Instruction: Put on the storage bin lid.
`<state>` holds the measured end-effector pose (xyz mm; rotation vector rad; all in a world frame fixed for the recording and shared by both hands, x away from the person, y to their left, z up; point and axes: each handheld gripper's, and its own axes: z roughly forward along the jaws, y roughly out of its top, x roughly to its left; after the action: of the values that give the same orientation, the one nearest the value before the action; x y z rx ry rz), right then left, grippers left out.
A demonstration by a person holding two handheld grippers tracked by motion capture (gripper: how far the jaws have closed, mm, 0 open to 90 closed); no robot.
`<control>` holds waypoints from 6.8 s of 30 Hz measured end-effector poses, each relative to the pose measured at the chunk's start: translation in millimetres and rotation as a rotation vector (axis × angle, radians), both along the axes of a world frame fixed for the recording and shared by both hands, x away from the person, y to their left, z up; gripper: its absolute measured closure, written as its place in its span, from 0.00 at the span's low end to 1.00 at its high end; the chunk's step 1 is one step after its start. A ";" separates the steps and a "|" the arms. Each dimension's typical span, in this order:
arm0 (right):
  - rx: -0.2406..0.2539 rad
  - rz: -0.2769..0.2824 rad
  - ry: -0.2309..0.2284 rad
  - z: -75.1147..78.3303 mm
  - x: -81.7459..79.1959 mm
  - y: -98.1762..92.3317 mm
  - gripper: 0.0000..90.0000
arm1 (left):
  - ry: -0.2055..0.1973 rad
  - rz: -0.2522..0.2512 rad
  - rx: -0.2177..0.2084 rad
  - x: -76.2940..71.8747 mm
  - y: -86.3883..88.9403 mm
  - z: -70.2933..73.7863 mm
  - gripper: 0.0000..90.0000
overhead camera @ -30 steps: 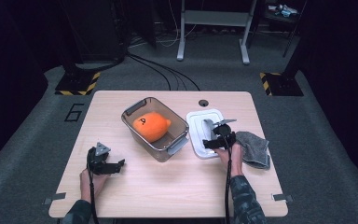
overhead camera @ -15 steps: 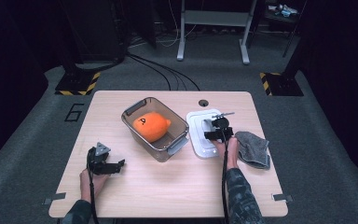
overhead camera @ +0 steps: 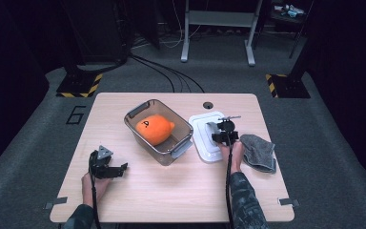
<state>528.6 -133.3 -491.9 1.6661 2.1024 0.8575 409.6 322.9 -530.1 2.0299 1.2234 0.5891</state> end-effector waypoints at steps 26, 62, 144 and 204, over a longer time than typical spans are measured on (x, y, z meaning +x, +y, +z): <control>0.053 0.027 -0.118 42.3 -9.6 -7.4 0.74 | 0.025 -0.001 -0.018 1.1 1.7 0.3 0.14; 0.075 0.057 -0.211 128.2 -24.9 -28.2 0.74 | 0.025 0.000 -0.018 0.8 1.5 0.2 0.14; 0.153 0.476 -0.085 113.6 -15.1 158.4 0.73 | 0.026 0.002 -0.016 0.5 1.4 0.4 0.13; 0.003 0.407 -0.198 91.2 -124.4 54.7 0.08 | 0.024 0.005 -0.019 0.7 1.2 0.1 0.13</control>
<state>404.2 -78.5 -400.7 1.1122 2.3292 1.0914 410.3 324.1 -530.0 2.0242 1.2443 0.5551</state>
